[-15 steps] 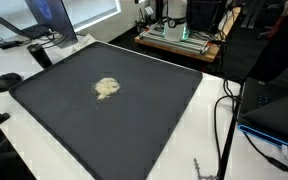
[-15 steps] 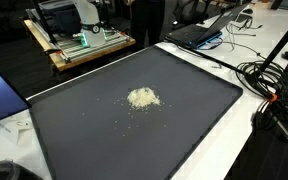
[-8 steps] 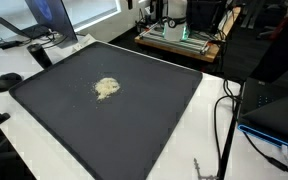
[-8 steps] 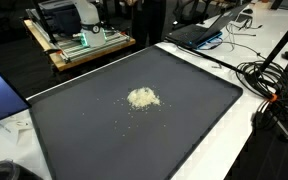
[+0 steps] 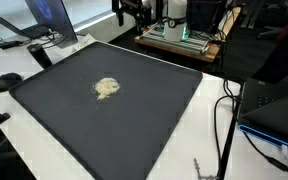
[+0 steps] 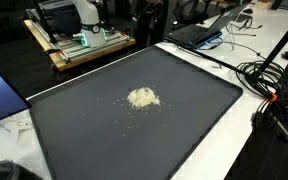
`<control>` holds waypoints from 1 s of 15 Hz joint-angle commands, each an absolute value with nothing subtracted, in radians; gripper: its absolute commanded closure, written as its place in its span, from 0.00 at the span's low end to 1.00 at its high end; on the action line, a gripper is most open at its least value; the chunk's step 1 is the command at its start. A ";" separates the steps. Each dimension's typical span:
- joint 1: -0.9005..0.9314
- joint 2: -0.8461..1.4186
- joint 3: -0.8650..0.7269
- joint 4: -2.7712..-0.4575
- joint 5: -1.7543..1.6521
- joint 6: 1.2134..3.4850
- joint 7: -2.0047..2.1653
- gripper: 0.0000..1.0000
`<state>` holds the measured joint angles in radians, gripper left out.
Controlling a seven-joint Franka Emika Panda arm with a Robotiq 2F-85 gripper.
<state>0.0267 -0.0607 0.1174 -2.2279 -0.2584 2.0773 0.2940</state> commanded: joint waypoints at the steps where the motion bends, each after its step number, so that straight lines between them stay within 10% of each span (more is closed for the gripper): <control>1: 0.046 0.095 0.109 -2.079 -0.302 2.038 0.396 0.00; 15: 0.119 0.333 0.020 -1.962 -0.246 2.235 0.550 0.00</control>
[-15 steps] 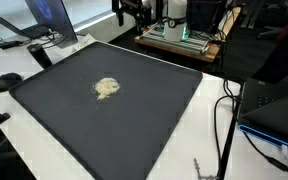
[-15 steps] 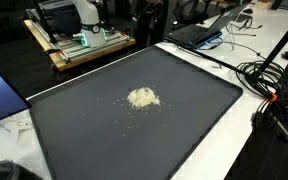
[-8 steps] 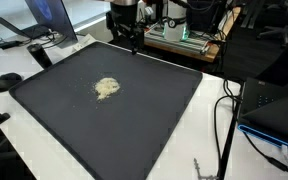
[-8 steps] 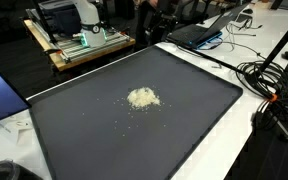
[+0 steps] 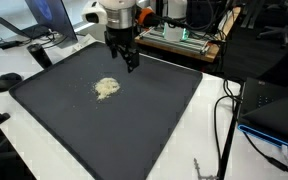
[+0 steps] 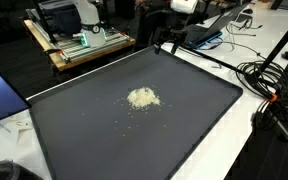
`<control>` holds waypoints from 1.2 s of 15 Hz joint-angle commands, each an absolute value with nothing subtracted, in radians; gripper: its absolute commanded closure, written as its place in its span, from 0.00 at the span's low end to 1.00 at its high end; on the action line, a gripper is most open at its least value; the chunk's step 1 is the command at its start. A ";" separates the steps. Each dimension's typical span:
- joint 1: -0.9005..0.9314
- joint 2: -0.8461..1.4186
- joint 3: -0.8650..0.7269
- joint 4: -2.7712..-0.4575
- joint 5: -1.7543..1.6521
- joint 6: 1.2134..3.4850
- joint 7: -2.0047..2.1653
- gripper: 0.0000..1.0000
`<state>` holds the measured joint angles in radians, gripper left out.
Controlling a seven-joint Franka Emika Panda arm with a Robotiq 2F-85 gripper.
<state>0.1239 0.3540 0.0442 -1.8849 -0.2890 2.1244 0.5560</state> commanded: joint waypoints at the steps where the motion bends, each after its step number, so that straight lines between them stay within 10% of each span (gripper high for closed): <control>1: 0.113 0.329 0.018 -1.995 -0.233 2.281 0.525 0.00; 18: 0.114 0.209 -0.230 -2.532 -0.202 3.049 0.480 0.00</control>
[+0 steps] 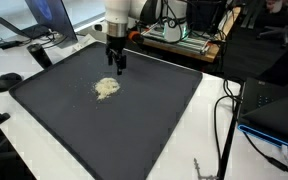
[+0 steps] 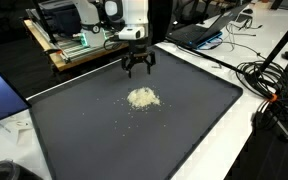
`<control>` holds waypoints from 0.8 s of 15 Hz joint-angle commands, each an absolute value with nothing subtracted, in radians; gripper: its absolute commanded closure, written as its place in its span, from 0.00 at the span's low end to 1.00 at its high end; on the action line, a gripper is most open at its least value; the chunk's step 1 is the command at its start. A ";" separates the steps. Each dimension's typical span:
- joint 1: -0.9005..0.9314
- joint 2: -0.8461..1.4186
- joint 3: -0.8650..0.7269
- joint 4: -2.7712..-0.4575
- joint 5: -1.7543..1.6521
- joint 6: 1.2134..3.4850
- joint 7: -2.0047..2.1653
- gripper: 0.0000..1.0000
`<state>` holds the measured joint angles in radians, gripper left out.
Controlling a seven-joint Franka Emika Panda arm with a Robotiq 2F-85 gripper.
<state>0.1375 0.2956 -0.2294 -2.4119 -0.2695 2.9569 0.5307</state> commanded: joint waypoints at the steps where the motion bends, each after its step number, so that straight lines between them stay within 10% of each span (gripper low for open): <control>1: 0.050 0.176 -0.161 -2.574 -0.117 3.087 0.403 0.00; 7: -0.271 0.056 0.212 -2.586 0.314 2.984 0.031 0.00; 12: -0.359 0.037 0.158 -2.454 0.461 2.685 -0.278 0.00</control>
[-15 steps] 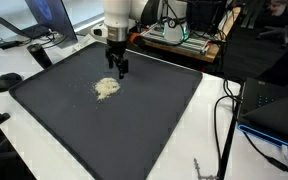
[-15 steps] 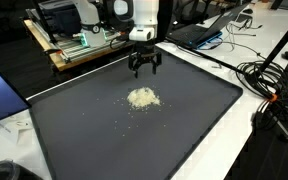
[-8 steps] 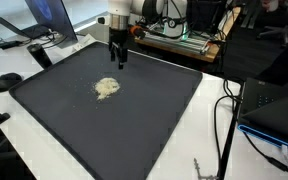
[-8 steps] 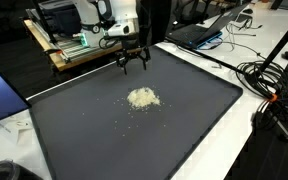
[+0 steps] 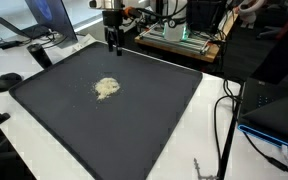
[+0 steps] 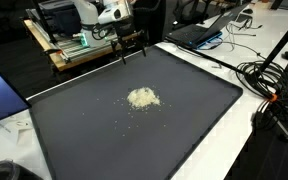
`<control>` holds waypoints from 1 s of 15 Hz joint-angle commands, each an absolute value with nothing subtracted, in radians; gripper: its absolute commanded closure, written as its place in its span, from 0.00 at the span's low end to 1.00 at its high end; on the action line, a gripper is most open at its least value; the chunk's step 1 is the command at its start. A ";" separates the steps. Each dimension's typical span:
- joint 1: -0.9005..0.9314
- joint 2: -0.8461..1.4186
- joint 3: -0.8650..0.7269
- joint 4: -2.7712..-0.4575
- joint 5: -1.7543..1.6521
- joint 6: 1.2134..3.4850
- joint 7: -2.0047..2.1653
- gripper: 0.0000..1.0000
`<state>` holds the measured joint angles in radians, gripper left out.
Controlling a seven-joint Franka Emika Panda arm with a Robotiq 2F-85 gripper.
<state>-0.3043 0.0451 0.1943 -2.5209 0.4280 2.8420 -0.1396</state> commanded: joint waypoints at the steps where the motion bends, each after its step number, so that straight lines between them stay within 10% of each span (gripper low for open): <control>1: -0.291 0.046 0.052 -2.418 0.446 2.620 -0.314 0.00; 15: -0.217 0.331 -0.087 -1.789 0.135 1.998 -0.338 0.00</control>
<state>-0.2507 0.2382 -0.0795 -1.9530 0.2121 2.1255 -0.3770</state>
